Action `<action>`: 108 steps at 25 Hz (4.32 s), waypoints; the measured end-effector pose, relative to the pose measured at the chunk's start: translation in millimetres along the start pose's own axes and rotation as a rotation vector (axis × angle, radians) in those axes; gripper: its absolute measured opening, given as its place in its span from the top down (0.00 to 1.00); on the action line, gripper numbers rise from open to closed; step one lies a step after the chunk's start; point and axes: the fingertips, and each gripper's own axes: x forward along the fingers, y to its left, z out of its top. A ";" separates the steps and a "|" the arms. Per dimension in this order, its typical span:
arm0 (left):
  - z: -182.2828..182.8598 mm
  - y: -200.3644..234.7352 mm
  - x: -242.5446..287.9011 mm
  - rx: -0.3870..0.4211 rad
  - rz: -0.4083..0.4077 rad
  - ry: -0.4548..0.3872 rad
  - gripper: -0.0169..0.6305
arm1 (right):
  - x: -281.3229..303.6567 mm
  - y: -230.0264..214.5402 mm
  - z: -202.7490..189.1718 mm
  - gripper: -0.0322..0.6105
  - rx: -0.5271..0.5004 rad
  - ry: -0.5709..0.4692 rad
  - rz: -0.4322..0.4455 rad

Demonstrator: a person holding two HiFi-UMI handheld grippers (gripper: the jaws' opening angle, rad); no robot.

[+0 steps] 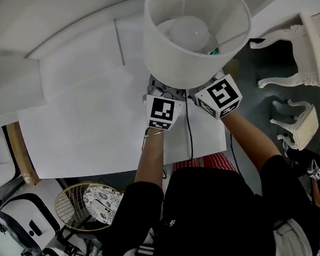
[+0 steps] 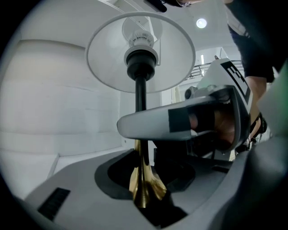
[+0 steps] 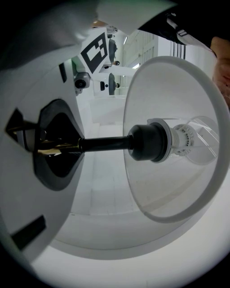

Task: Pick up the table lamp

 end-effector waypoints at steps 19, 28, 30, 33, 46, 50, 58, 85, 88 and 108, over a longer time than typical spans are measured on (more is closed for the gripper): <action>4.4 4.5 4.1 0.008 -0.040 0.017 0.80 | 1.0 0.9 -0.6 0.83 0.004 0.005 0.030; 4.1 1.6 2.1 0.010 -0.042 0.032 0.80 | -2.1 2.8 0.9 0.83 0.000 -0.007 0.023; 4.2 -0.1 0.6 0.010 -0.045 0.035 0.80 | -3.7 4.1 0.0 0.83 0.005 -0.006 0.020; 5.0 -3.4 -0.9 0.010 -0.036 0.038 0.80 | -7.4 5.3 0.2 0.83 0.006 -0.008 0.021; 10.8 -13.1 -10.6 0.017 -0.011 0.033 0.81 | -19.0 13.4 5.8 0.83 0.008 -0.019 0.029; 16.0 -16.5 -12.8 0.023 -0.008 0.024 0.81 | -23.5 15.7 10.9 0.83 -0.004 -0.027 0.032; 16.6 -20.2 -20.6 0.032 0.001 0.025 0.81 | -27.7 23.6 12.2 0.83 -0.006 -0.029 0.044; 59.1 -33.7 -55.2 0.048 0.048 -0.012 0.81 | -48.7 55.4 57.1 0.83 -0.027 -0.052 0.103; 64.7 -34.4 -60.0 0.054 0.052 -0.018 0.81 | -50.1 60.1 63.2 0.83 -0.027 -0.051 0.107; 91.1 -51.6 -88.4 0.058 0.068 -0.025 0.81 | -72.6 83.3 86.0 0.83 -0.040 -0.038 0.107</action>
